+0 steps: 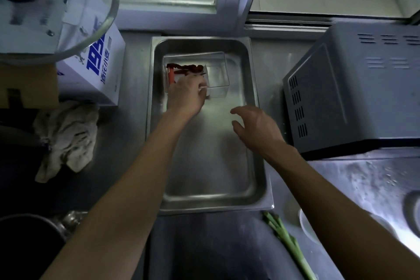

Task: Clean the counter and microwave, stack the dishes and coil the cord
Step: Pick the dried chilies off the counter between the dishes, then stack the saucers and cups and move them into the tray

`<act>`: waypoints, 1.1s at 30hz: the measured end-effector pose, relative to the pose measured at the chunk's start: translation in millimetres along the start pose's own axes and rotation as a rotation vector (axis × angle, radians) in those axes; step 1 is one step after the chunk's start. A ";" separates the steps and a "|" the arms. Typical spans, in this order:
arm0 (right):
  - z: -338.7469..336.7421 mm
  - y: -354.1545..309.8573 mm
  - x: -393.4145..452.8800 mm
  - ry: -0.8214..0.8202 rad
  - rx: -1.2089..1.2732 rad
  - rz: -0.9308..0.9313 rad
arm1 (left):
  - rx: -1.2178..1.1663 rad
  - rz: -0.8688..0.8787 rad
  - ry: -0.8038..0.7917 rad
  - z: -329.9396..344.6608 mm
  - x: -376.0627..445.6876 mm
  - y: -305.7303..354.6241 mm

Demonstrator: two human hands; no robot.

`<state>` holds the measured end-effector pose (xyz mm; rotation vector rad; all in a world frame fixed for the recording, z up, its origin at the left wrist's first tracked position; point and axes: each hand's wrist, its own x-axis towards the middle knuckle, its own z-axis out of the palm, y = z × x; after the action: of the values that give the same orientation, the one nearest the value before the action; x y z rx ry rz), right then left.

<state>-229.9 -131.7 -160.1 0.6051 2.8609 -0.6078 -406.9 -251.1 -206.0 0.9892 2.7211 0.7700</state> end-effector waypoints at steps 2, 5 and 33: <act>-3.9 6.8 -21.3 0.043 0.040 0.014 | -0.085 -0.017 0.019 -0.4 -21.8 14.9; -1.5 26.5 -59.8 0.061 0.066 0.063 | -0.152 -0.017 0.021 8.1 -60.0 42.8; 43.5 193.7 -447.5 0.246 0.258 0.415 | 0.127 0.365 -0.321 128.4 -370.8 263.7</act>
<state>259.3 -146.6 -165.8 1.3568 2.7523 -0.8836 65.6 -260.8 -194.8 1.5193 2.3666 0.4376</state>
